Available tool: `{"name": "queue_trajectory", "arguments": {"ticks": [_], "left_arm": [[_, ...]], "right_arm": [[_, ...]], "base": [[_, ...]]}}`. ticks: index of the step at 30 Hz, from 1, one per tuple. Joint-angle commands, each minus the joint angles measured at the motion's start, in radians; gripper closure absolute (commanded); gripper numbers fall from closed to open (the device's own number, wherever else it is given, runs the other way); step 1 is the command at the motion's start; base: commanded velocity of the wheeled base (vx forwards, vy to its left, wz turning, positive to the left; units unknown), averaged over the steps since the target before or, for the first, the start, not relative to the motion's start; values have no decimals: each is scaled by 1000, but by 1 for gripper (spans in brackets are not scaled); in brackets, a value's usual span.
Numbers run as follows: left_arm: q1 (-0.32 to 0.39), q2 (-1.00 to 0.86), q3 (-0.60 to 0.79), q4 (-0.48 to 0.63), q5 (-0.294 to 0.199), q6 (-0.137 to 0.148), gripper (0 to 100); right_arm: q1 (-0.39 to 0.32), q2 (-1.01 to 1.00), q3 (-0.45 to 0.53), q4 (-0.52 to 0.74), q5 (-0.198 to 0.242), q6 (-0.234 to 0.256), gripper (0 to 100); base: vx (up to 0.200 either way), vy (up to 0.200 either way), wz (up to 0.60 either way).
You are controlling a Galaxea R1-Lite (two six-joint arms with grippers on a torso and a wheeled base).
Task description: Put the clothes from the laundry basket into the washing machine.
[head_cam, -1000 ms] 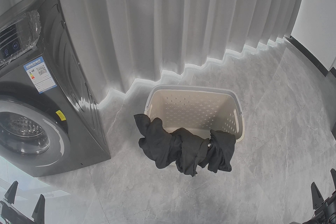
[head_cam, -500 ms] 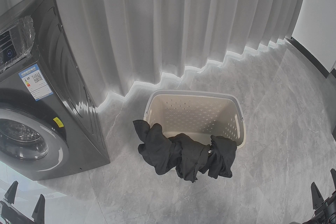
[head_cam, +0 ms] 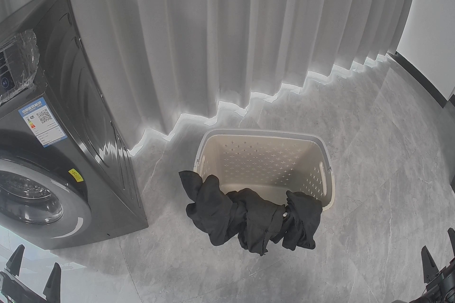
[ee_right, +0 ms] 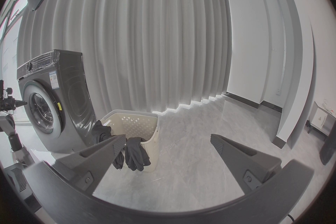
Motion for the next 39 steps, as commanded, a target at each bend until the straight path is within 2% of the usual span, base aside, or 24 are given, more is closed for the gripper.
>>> {"name": "queue_trajectory", "arguments": {"ticks": [1,4,10,25,34,39], "left_arm": [[0,-15,18,0,0,0,0],[0,-15,18,0,0,-1,0],[0,-15,18,0,0,-1,0],[0,-15,18,0,0,0,0],[0,-15,18,0,0,-1,0],[0,-15,18,0,0,-1,0]], "right_arm": [[3,-9,18,0,2,-2,0],[3,-10,18,0,0,-1,0],[2,-9,18,0,0,-2,0],[2,-10,18,0,0,-2,0],[3,-10,18,0,0,-2,0],[3,-10,18,0,0,-2,0]], "base": [[0,0,0],[0,0,0],[200,0,0],[0,0,0],[200,0,0],[0,0,0]]}}
